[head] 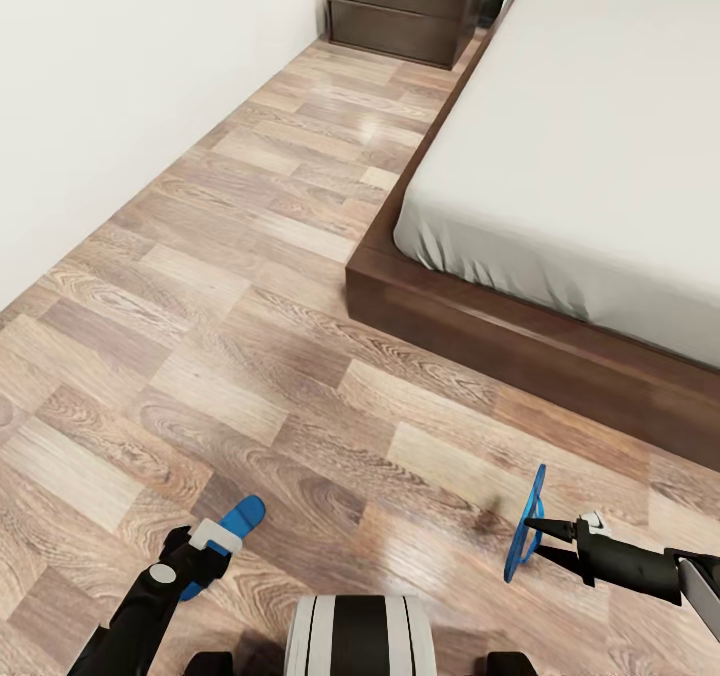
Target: In the bedroom, move the book from the bed onto either nightstand, and place the two sandals side by side next to the bed.
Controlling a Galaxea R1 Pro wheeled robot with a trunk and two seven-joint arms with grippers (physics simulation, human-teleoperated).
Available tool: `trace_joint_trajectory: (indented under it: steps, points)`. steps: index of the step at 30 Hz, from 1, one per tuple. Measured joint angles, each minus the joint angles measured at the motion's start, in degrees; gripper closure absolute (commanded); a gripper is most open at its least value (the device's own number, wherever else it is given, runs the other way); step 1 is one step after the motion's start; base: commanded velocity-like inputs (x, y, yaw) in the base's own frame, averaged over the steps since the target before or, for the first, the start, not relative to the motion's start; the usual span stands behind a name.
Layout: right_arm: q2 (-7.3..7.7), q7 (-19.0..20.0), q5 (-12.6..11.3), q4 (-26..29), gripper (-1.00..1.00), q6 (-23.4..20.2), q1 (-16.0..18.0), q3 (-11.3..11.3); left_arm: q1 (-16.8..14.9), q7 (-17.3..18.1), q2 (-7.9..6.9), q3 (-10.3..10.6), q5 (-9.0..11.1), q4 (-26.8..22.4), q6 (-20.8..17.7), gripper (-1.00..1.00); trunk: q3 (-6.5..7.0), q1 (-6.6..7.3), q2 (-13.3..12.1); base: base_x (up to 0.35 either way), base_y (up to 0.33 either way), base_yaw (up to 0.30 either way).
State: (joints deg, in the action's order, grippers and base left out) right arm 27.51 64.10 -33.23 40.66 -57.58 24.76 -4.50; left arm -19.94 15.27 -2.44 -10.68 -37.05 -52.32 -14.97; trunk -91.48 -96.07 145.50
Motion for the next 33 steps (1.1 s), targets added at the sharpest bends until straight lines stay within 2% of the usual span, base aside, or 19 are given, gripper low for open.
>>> trace_joint_trajectory:
  steps: [3, 8, 12, 19, 24, 33]
  points:
    - [-0.01, 0.01, 0.0, -0.03, 1.0, 0.0, 0.0, 0.0, 0.0, 0.0, 0.3, 0.0, 0.01, 0.01, -0.01, -1.0, -0.67, -0.08, 0.04, 0.0, 0.0, 0.0]
    - [-0.01, 0.02, -0.09, -0.02, 1.0, -0.05, 0.0, -0.01, 0.0, 0.0, 0.39, 0.0, -0.03, -0.04, 0.07, -1.0, -0.67, -0.07, 0.04, 0.0, 0.0, 0.0]
    - [0.0, 0.01, 0.0, 0.02, 1.0, 0.0, 0.0, 0.0, 0.0, 0.0, 0.39, 0.0, -0.05, -0.04, 0.07, -1.0, -1.55, -0.18, 0.09, 0.0, 0.0, 0.0]
    - [0.0, 0.02, -0.09, 0.0, 1.0, -0.05, 0.0, -0.01, 0.0, 0.0, 0.39, 0.0, -0.03, -0.04, 0.08, -1.0, -1.56, -0.18, 0.1, 0.0, 0.0, 0.0]
    - [-0.01, 0.01, 0.0, 0.0, 1.0, 0.0, 0.0, 0.0, 0.0, 0.0, 0.39, 0.0, 0.0, -0.04, 0.08, -1.0, -2.66, -0.31, 0.16, 0.0, 0.0, 0.0]
    - [0.0, 0.01, -0.08, 0.02, 1.0, -0.04, 0.01, -0.01, 0.0, 0.0, 0.39, 0.0, -0.02, -0.04, 0.08, -1.0, -2.67, -0.31, 0.16, 0.0, 0.0, 0.0]
